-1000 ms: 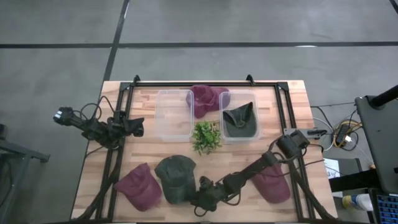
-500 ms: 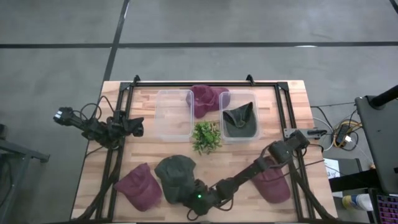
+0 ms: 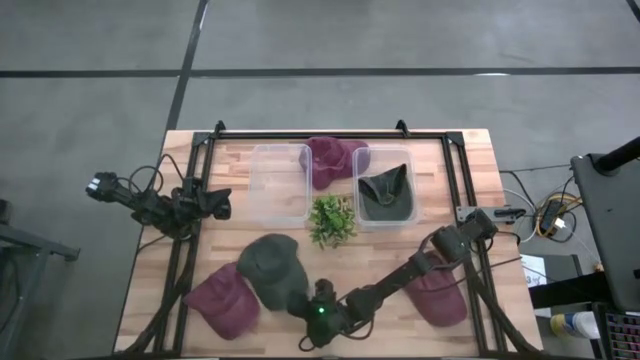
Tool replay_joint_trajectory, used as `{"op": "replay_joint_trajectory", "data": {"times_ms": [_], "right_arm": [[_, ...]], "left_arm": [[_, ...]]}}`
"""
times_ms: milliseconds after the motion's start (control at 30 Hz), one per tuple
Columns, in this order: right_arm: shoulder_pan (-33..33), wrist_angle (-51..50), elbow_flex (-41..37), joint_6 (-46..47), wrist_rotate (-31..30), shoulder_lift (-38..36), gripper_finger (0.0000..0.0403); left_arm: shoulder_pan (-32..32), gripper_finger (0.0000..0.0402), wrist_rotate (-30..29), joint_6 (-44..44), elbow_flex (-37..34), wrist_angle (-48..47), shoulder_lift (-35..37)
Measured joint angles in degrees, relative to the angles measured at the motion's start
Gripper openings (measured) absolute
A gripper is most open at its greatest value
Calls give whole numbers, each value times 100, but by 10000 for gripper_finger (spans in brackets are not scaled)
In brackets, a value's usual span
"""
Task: Pick & Place hat
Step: Put the black cap into the right transparent bin
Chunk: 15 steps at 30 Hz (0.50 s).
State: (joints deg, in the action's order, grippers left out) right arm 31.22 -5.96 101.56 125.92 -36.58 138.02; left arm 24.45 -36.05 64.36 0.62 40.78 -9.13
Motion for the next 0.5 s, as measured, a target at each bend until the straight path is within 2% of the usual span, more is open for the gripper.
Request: {"op": "replay_joint_trajectory", "data": {"times_ms": [167, 333, 500], "right_arm": [[1, 51, 50, -196, -520, -3, 10], [150, 21, 457, -867, -709, -3, 9], [350, -327, 936, -1204, -1271, -3, 8]], "left_arm": [[0, 0, 0, 0, -2, -1, 0], [0, 0, 2, -2, -2, -1, 0], [1, 0, 2, -7, -1, -3, 0]]}}
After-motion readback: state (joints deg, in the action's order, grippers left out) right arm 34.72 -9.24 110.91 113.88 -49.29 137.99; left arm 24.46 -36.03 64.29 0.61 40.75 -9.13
